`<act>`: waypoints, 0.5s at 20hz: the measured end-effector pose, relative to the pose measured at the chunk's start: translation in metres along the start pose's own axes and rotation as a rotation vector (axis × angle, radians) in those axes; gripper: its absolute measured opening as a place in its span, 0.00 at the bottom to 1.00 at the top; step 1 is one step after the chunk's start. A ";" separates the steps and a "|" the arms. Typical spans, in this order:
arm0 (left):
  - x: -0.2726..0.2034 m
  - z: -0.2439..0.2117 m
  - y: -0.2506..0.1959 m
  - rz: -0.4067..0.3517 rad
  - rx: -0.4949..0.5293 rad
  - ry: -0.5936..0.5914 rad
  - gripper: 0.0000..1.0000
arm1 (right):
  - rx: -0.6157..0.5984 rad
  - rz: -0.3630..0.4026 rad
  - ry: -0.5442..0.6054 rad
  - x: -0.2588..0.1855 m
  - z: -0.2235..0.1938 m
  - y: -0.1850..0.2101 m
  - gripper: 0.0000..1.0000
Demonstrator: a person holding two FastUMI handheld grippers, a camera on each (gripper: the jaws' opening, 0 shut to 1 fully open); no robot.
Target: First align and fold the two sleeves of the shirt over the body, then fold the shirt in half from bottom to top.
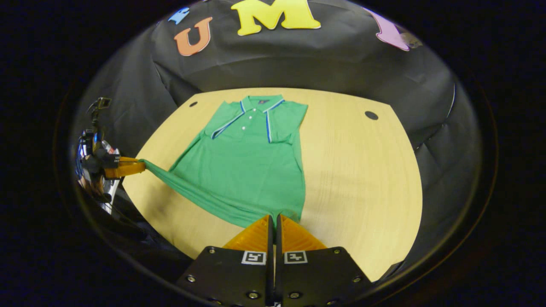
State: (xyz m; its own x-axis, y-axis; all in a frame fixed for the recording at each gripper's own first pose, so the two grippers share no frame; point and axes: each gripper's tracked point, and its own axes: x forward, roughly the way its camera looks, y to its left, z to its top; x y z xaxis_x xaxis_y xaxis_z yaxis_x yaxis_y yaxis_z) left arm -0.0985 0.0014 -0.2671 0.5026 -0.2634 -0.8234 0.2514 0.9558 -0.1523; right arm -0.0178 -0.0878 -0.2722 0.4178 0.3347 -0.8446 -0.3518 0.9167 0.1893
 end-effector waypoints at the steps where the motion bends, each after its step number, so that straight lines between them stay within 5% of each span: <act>1: 0.002 0.010 0.002 -0.001 0.004 -0.014 0.04 | 0.001 0.000 -0.011 0.001 0.011 -0.001 0.01; 10: 0.033 0.103 0.024 -0.010 -0.028 -0.134 0.04 | -0.047 -0.024 -0.081 0.023 0.094 -0.014 0.01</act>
State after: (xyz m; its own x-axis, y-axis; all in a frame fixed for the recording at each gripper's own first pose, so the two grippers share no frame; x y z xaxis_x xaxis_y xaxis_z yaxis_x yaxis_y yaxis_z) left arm 0.0093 0.0024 -0.2411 0.6068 -0.2865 -0.7415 0.2349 0.9558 -0.1771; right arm 0.0753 -0.0727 -0.2470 0.4922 0.3311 -0.8050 -0.3790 0.9141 0.1442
